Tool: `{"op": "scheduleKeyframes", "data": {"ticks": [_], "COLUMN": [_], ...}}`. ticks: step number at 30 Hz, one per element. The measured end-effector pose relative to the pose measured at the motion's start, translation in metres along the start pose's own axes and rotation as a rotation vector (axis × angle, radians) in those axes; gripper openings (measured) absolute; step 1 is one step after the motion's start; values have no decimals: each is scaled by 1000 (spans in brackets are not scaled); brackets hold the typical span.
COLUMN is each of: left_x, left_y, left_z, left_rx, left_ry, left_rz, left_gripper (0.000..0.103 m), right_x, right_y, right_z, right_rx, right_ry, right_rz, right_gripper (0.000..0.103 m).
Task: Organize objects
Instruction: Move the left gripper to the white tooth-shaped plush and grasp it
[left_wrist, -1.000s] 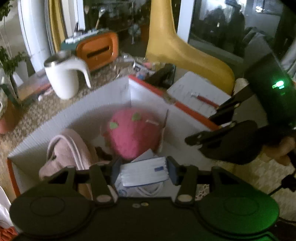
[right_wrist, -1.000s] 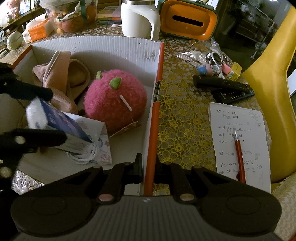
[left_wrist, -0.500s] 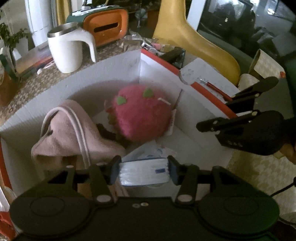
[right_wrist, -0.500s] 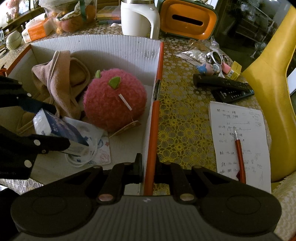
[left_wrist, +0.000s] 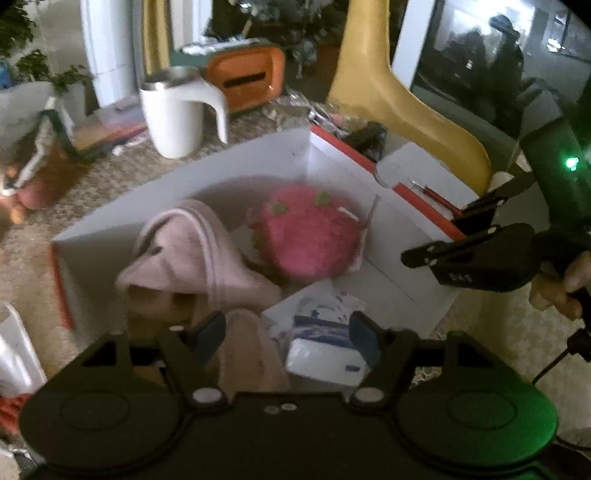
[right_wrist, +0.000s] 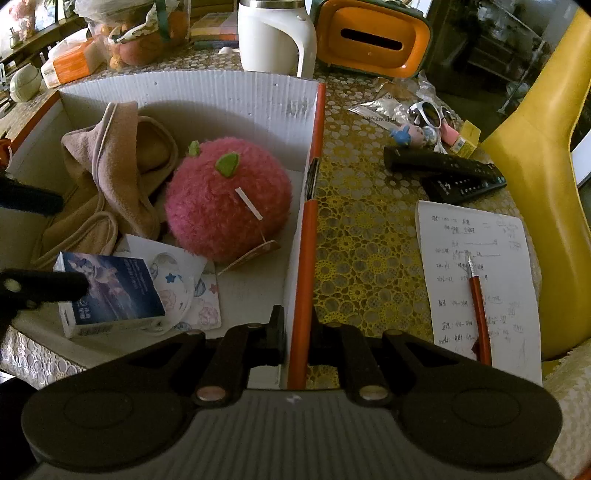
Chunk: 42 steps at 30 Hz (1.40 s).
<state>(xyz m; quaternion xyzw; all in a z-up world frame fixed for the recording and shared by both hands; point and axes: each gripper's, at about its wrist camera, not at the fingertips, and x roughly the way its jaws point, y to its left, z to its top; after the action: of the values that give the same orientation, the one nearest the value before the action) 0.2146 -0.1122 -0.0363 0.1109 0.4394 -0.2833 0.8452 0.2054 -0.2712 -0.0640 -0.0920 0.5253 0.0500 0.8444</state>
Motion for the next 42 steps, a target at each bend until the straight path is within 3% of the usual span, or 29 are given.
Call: {"op": "scheduleKeyframes", "data": {"ticks": [10, 20, 37, 40, 42], "left_x": [-49, -91, -118, -113, -108], "left_y": [22, 51, 99, 100, 95], "left_z": [-24, -56, -103, -110, -115], "left_rx": [-66, -180, -305, -301, -273], "left_ry": [-76, -123, -119, -107, -100], "left_rz": [109, 166, 263, 267, 272], "left_gripper": [72, 72, 73, 75, 83], "right_x": [-2, -4, -8, -6, -5], "right_y": [2, 2, -16, -22, -26], "right_z": [-2, -4, -12, -9, -8], "right_rx": [-5, -5, -93, -121, -125], "right_ry": [-10, -9, -13, -8, -8], "right_rz": [-4, 0, 26, 34, 34], "right_gripper": [10, 10, 10, 10, 10]}}
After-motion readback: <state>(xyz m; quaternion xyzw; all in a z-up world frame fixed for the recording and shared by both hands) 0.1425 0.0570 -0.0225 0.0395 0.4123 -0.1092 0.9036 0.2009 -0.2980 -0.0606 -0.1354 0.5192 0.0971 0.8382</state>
